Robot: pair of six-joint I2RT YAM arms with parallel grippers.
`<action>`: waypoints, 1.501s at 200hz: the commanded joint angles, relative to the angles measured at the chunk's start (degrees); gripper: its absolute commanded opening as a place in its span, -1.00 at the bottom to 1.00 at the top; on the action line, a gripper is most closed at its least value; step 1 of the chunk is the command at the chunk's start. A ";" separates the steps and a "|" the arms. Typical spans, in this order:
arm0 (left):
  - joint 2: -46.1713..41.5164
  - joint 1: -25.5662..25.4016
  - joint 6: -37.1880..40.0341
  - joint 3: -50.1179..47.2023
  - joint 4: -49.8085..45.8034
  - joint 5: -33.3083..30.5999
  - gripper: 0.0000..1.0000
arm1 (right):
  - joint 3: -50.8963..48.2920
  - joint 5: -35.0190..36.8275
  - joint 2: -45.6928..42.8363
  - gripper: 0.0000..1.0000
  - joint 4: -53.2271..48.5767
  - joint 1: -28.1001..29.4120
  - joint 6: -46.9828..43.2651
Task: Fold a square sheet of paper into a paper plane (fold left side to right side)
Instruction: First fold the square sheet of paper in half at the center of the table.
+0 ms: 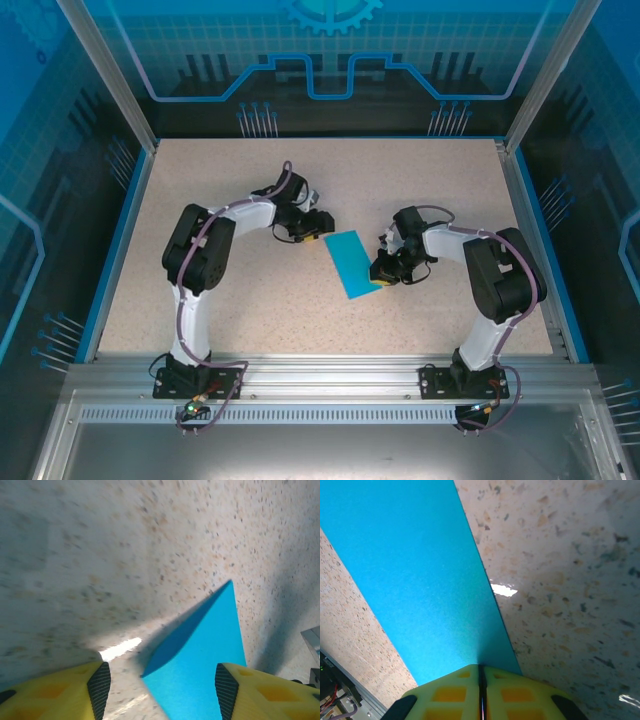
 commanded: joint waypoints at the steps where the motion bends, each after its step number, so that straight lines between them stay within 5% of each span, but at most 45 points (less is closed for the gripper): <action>1: -6.60 0.37 0.82 -1.88 0.43 0.59 0.22 | -1.68 7.74 2.96 -0.81 -4.50 0.94 -0.50; 46: -14.20 -6.19 -4.83 -11.93 8.37 4.71 0.13 | -1.76 7.87 2.88 -0.81 -4.33 1.03 -0.22; 94: -10.11 -12.50 -7.98 -11.77 10.80 4.47 0.13 | -1.68 8.10 3.05 -0.81 -4.59 1.15 -0.15; 157: -4.60 -12.57 -6.83 -9.67 8.77 2.10 0.13 | -1.68 8.64 3.44 -0.81 -5.25 1.44 -0.13; 227: -2.39 -11.58 -7.80 -8.97 7.75 -7.66 0.15 | -1.67 9.78 3.75 -0.81 -6.08 2.17 -0.44; 300: -1.28 -7.87 -7.06 -7.03 7.13 -8.11 0.19 | -1.72 10.24 4.48 -0.81 -6.04 2.69 -0.50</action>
